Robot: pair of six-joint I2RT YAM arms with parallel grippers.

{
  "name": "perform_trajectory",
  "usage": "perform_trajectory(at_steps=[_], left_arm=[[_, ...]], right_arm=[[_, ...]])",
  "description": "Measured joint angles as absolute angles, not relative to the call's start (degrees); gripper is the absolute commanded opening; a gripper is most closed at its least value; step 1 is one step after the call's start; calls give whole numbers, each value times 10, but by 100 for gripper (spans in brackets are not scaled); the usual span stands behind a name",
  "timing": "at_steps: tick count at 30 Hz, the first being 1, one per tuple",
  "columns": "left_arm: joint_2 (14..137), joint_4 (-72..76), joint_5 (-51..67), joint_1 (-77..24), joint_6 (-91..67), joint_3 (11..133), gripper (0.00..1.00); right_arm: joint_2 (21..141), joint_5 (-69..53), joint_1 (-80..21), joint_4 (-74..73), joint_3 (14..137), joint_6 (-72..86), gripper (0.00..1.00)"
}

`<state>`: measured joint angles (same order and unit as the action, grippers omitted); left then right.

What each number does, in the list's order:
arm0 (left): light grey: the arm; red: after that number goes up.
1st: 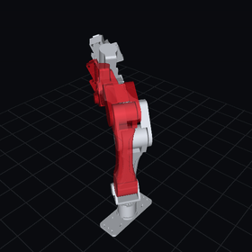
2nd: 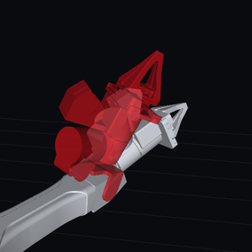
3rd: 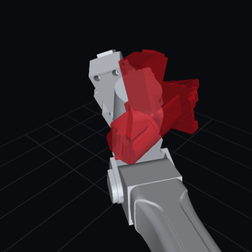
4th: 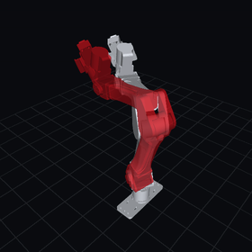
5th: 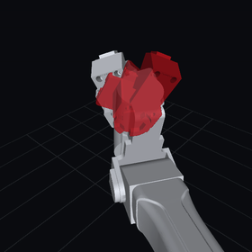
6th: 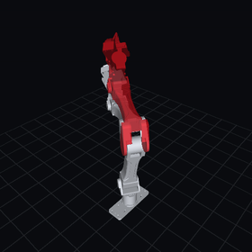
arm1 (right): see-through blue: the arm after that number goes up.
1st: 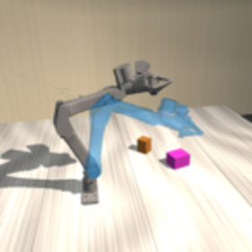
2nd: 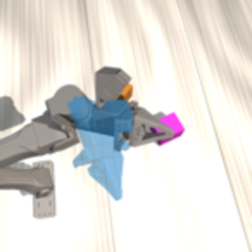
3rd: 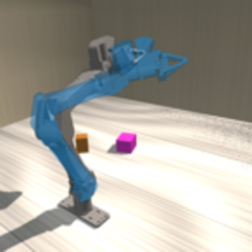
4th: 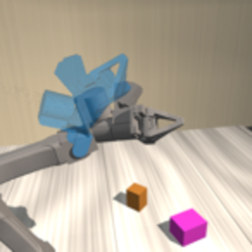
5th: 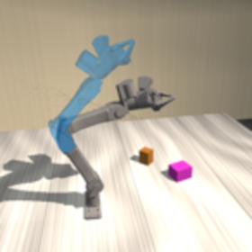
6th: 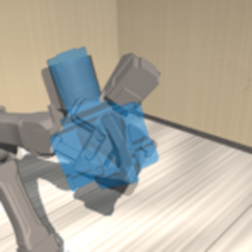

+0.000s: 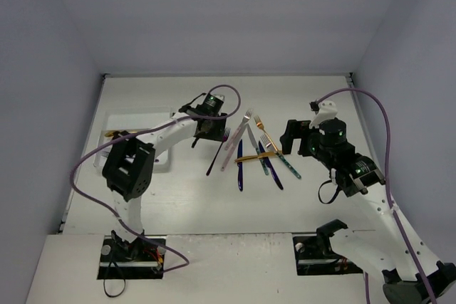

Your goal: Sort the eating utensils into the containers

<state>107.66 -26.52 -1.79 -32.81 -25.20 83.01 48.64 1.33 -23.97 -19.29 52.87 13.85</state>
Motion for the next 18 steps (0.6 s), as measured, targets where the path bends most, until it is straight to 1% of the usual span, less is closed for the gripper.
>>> perform_trajectory(at_steps=[2, 4, 10, 18], left_arm=[[1114, -271, -13, -343, -232, 853, 52], [1135, -274, -12, -354, -221, 864, 49], [1171, -282, -13, -360, -207, 888, 42], [1193, -284, -12, -358, -201, 890, 40]], right_arm=[[486, 13, -240, -194, 530, 138, 100], [486, 15, -240, -198, 531, 138, 100], [486, 23, -240, -209, 537, 138, 100], [486, 27, -240, -214, 537, 140, 100]])
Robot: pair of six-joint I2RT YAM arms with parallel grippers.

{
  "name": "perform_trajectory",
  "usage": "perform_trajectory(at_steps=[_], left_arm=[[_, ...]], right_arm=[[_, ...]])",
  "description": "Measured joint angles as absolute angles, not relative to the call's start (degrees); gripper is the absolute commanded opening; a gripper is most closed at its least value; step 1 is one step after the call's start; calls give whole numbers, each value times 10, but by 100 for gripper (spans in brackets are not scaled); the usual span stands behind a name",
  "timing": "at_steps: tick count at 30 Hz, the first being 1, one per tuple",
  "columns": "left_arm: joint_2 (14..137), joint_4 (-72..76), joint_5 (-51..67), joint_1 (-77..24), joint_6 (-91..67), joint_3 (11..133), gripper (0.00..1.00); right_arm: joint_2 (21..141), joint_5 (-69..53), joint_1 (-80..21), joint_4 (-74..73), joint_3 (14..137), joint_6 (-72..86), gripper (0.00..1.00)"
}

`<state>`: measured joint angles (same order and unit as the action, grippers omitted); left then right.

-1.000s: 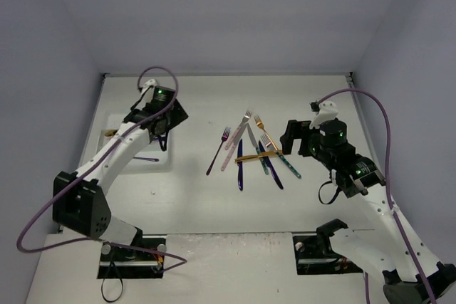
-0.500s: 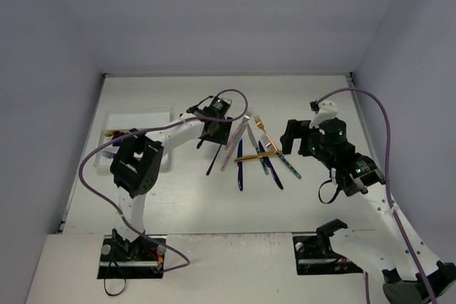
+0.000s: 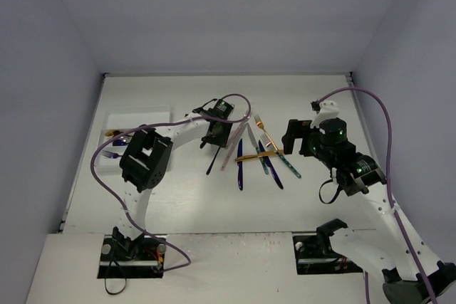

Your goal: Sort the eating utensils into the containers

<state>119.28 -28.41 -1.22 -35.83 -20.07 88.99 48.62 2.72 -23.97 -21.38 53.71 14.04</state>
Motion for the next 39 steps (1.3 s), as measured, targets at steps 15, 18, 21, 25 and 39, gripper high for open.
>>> perform_trajectory(at_steps=[15, 18, 21, 25, 39], left_arm=[[1199, -281, -28, -370, -231, 895, 0], [1196, -283, -34, -370, -250, 894, 0], [1188, -293, -46, -368, -275, 889, 0], [1117, -314, -68, -353, -339, 851, 0], [807, -343, -104, -115, -667, 661, 0]], right_arm=[[477, 28, -240, -218, 537, 145, 100], [474, 28, -240, -218, 537, 145, 100], [473, 28, -240, -218, 537, 145, 100], [473, 31, -240, -219, 537, 144, 100], [469, 35, -240, -221, 537, 132, 100]])
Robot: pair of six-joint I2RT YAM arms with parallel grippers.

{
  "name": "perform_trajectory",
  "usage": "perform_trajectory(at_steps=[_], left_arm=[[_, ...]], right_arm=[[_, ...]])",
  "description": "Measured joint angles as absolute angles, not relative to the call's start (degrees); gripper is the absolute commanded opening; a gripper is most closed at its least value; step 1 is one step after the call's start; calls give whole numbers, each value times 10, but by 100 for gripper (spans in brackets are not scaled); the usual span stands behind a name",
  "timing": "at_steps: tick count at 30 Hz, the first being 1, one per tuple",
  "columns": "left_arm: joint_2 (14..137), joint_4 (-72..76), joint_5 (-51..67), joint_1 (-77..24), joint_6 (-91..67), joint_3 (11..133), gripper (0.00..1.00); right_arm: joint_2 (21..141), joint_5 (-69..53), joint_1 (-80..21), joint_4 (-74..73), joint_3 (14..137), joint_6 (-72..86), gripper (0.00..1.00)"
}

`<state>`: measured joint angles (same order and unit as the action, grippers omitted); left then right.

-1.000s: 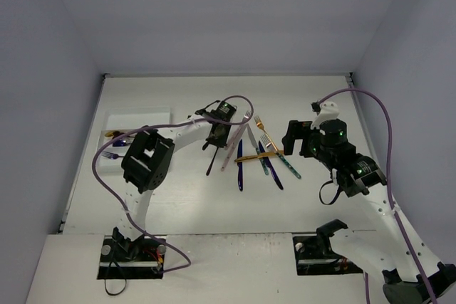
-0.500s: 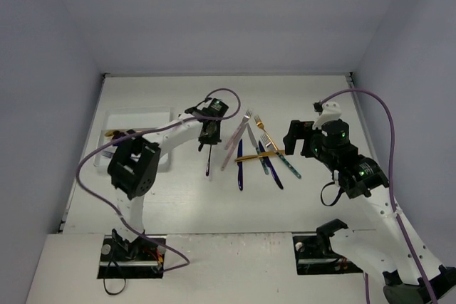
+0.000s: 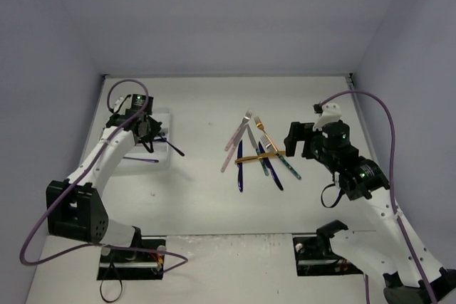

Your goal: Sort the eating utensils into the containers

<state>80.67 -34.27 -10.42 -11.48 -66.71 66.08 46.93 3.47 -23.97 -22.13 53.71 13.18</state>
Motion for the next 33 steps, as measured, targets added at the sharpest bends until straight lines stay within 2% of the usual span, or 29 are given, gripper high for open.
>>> perform_trajectory(at_steps=[12, 18, 25, 29, 33], left_arm=[[758, -342, -102, 71, -847, 543, 0], [773, -312, -91, 121, -890, 511, 1], [808, -290, -87, 129, -898, 510, 31], [807, -283, -86, 130, -891, 510, 41], [795, -283, -88, 130, -859, 516, 43]], right_arm=[[459, 41, -240, -222, 537, 125, 100], [459, 41, -240, -222, 537, 121, 100], [461, 47, -240, -222, 537, 119, 100], [466, 51, -240, -222, 537, 119, 100], [478, 51, -240, -222, 537, 119, 100]])
